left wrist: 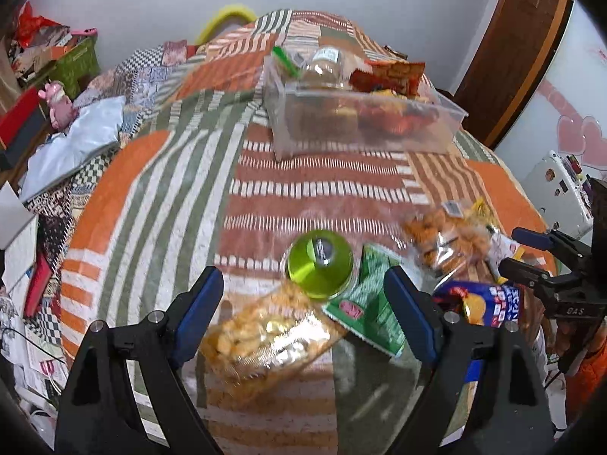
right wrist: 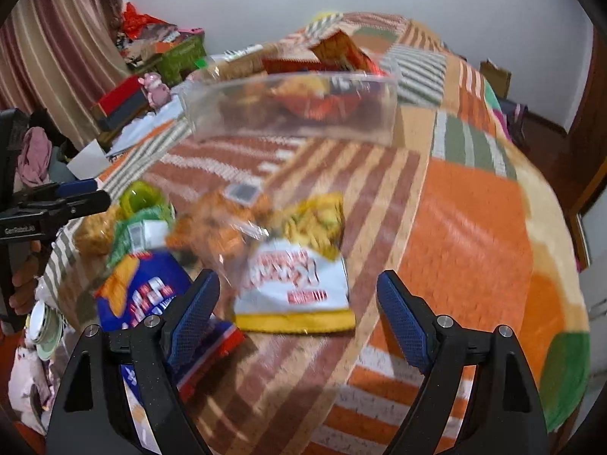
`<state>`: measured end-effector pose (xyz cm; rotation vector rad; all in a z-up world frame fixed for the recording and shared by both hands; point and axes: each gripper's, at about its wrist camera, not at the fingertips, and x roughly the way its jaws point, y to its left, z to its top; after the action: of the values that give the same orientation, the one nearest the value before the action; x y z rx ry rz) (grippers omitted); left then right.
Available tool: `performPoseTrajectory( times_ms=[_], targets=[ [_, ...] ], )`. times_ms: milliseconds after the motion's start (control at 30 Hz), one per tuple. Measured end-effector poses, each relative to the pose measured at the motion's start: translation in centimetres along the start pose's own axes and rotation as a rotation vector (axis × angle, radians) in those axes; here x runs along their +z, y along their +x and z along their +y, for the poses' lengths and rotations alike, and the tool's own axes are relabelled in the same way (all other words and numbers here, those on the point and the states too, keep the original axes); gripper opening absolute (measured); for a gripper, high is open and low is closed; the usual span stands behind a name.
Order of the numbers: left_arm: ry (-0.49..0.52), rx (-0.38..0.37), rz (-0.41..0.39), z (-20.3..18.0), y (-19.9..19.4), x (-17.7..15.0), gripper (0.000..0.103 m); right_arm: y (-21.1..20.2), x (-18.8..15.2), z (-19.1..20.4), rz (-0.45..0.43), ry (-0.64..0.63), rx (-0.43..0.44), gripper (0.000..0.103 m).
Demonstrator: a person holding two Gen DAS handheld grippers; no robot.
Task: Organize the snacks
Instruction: 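Grasp the green bottle with left tool while right tool grasps yellow Kakao snack bag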
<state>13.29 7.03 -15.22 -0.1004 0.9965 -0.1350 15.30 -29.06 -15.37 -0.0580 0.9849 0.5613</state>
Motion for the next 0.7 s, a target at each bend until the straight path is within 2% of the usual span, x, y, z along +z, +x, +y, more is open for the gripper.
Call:
performPoseTrajectory(
  times_ms=[167,367,500,600,633,667,700],
  targets=[
    [0.010,0.012,0.009,-0.3,0.9,-0.4,0.069,0.3,-0.4,-1.3,-0.007,0.048,-0.024,0.083],
    [0.016,-0.009,0.011,-0.8,1.8,0.1,0.067,0.8,0.4,-1.8,-0.005,0.024,-0.042,0.083],
    [0.018,-0.019,0.015,-1.0,2.6,0.5,0.061,1.7,1.3,-1.1,0.002,-0.041,-0.053,0.083],
    [0.004,-0.029,0.020,-0.7,3.0,0.8,0.051,2.8,1.8,-0.9,0.027,-0.075,-0.058,0.083],
    [0.000,-0.033,0.030,-0.6,3.3,0.9,0.046,3.0,1.9,-0.7,0.026,-0.086,-0.064,0.081],
    [-0.006,-0.038,0.034,-0.5,3.6,0.9,0.045,3.1,2.0,-0.6,0.024,-0.098,-0.068,0.078],
    [-0.011,-0.041,0.030,-0.5,3.7,0.9,0.045,3.1,2.0,-0.5,0.019,-0.107,-0.065,0.071]
  ],
)
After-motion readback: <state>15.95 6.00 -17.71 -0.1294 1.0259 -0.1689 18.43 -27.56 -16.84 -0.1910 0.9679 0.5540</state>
